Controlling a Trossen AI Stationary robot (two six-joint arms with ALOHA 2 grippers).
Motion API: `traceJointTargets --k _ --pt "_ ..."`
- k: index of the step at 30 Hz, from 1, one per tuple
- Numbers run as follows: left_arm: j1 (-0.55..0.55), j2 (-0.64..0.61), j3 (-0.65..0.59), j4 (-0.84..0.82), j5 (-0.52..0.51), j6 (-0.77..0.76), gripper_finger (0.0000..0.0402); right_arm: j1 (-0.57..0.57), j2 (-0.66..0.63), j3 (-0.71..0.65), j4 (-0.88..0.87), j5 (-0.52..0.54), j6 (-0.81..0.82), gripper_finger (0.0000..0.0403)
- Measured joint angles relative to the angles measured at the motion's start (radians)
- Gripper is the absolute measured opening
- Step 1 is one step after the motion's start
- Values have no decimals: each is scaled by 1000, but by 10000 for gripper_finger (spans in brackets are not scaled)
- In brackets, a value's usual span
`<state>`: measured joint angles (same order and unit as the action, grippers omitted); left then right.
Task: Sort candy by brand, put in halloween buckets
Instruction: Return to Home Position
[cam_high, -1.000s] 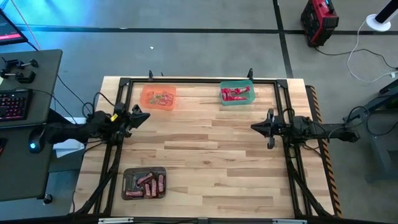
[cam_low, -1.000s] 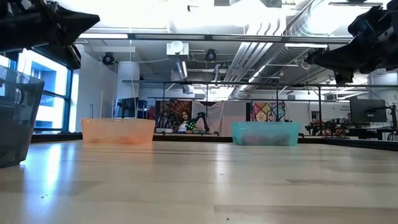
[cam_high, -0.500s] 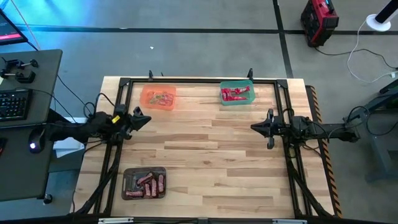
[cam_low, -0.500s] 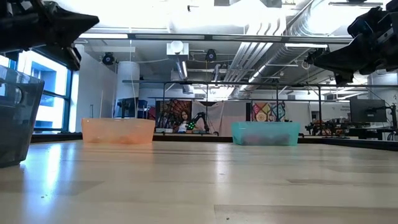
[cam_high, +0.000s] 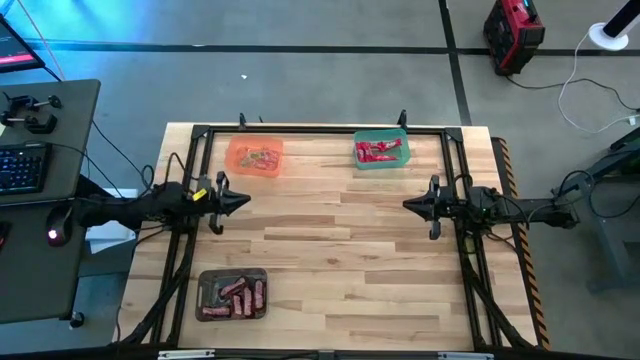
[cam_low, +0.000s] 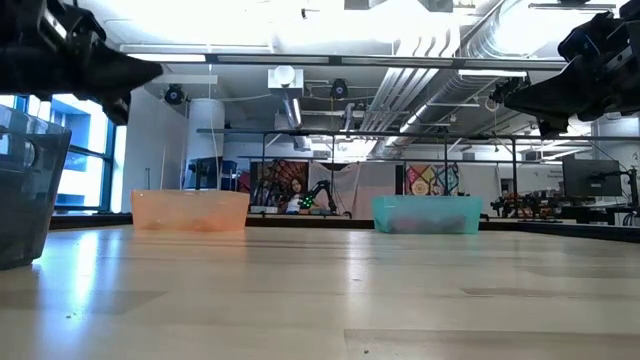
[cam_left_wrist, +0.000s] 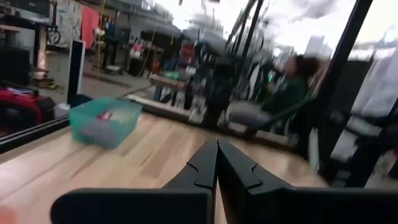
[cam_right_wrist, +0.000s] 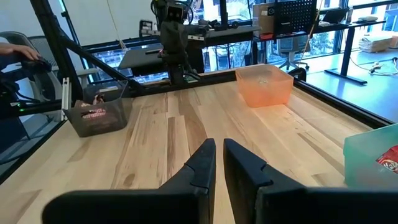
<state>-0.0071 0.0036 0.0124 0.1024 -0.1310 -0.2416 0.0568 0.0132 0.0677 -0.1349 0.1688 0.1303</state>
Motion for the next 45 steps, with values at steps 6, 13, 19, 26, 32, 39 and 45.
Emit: traceJointTargets --k 6,13,19,26,32,39,45 --pt "-1 0 0 -75 9 46 1 0 0 -1 0 0 0 25" --pt "-7 23 0 -77 10 53 1 0 0 -1 0 0 0 25" --pt "-7 26 0 -77 10 53 1 0 0 -1 0 0 0 25" --pt "-7 26 0 -76 10 53 1 0 1 -1 0 0 0 25" --pt "-7 26 0 -75 10 53 1 0 1 -1 0 0 0 25" --pt "-7 26 0 -75 9 53 1 0 1 -1 0 0 0 25" --pt "-7 26 0 -75 9 53 1 0 1 -1 0 0 0 25"
